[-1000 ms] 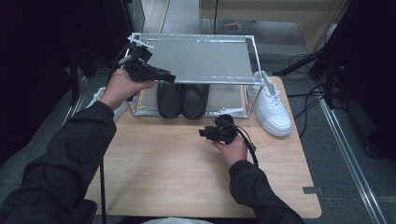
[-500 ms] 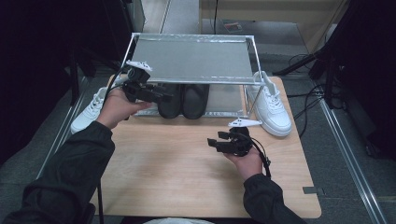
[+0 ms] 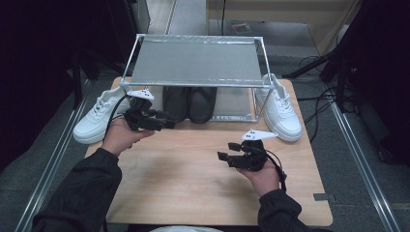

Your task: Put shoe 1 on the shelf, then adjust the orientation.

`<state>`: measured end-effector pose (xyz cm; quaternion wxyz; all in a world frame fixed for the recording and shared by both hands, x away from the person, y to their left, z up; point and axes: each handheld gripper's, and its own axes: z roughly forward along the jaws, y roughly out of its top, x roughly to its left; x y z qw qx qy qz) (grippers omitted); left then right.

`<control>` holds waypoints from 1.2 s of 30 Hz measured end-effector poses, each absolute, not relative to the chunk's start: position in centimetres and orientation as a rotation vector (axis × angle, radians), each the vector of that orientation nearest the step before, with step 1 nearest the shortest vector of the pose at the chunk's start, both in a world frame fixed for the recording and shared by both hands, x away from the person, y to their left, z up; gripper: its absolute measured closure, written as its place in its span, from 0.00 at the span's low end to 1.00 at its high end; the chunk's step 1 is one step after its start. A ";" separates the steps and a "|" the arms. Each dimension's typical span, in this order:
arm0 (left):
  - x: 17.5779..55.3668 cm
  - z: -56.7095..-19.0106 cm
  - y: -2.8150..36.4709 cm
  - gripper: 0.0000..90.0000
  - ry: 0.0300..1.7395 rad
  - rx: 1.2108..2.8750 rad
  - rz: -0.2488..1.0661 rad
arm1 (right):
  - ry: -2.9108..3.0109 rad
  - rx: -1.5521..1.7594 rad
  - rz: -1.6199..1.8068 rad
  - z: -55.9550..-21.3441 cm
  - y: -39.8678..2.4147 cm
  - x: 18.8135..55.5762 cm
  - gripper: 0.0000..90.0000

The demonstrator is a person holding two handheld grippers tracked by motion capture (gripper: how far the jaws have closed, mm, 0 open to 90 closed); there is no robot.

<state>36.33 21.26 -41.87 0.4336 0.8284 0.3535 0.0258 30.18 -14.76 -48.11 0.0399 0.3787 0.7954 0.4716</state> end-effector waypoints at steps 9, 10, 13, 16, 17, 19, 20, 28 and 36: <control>35.0 -43.9 22.0 0.44 0.878 2.096 0.071 | 2.431 1.154 1.435 -48.2 -14.5 30.6 0.45; 34.9 -44.0 22.2 0.44 0.875 2.096 0.067 | 2.432 1.146 1.441 -48.2 -14.3 30.8 0.45; 34.8 -44.2 22.8 0.44 0.885 2.083 0.061 | 2.443 1.132 1.424 -48.4 -14.0 31.1 0.46; 34.9 -44.4 23.3 0.44 0.898 2.063 0.052 | 2.458 1.123 1.408 -48.6 -13.6 31.3 0.46; 34.9 -44.4 23.5 0.44 0.901 2.064 0.055 | 2.461 1.116 1.406 -48.6 -13.5 31.4 0.46; 35.0 -44.5 24.0 0.44 0.907 2.060 0.052 | 2.461 1.117 1.411 -48.6 -13.5 31.4 0.46; 35.0 -44.5 24.0 0.44 0.907 2.060 0.052 | 2.461 1.117 1.411 -48.6 -13.5 31.4 0.46; 35.2 -44.5 26.4 0.47 0.953 2.040 0.058 | 2.442 1.119 1.430 -48.3 -13.7 31.5 0.46; 35.7 -44.4 28.8 0.50 1.017 2.011 0.085 | 2.439 1.133 1.435 -48.3 -13.9 31.3 0.46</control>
